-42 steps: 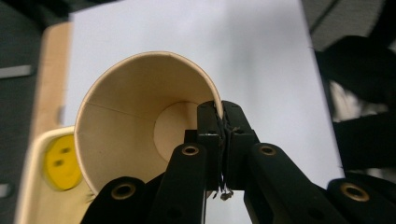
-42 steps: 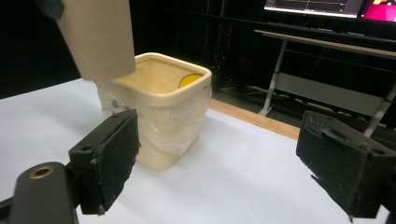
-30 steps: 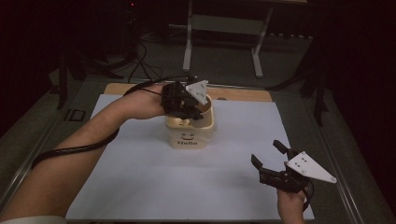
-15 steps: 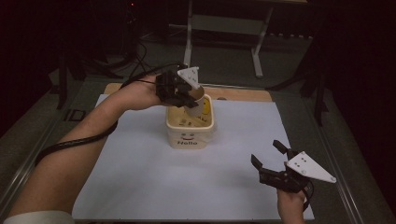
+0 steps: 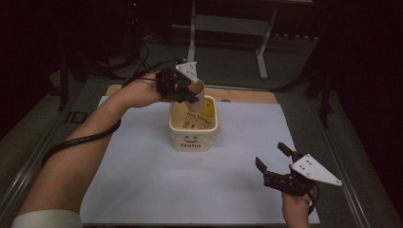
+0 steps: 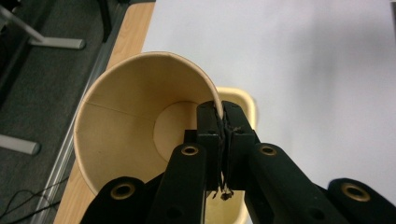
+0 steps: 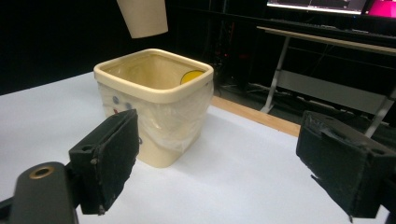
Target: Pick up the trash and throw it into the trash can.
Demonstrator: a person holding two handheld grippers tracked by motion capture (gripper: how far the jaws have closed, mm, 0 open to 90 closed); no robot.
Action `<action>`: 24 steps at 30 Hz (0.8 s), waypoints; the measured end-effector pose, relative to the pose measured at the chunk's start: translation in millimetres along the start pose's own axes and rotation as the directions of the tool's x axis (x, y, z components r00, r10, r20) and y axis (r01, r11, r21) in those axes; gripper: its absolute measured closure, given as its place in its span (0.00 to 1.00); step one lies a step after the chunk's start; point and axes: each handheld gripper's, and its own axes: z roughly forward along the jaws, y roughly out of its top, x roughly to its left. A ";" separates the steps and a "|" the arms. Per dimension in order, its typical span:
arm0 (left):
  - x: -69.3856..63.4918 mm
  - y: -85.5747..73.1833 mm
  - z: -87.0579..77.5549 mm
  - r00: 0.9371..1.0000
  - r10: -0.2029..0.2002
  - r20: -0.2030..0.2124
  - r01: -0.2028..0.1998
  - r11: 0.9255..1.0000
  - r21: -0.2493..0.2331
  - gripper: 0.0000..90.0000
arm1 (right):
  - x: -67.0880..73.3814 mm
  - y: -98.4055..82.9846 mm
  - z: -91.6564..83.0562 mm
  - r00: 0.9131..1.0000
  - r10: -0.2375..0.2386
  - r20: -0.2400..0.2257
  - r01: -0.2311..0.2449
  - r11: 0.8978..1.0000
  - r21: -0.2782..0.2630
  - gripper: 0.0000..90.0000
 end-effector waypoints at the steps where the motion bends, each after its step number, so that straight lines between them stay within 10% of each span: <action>1: 2.0 -1.7 2.7 1.000 -0.012 0.006 0.012 1.000 0.006 0.99 | -0.1 -0.2 0.2 1.000 0.001 0.000 -0.001 1.000 -0.002 0.15; 9: 15.1 -8.6 14.4 0.996 -0.084 -0.001 0.084 0.996 0.016 0.96 | 0.3 0.1 0.6 1.000 0.001 -0.004 -0.001 1.000 0.001 0.15; 16: 19.8 -10.5 14.8 0.986 -0.163 0.032 0.164 0.986 -0.019 0.54 | -0.1 0.2 0.3 1.000 0.003 -0.002 -0.003 1.000 0.002 0.15; 24: 13.6 -16.5 -3.2 0.982 -0.185 0.040 0.187 0.980 -0.064 0.41 | 0.1 0.4 0.8 1.000 -0.001 -0.003 0.001 1.000 0.001 0.15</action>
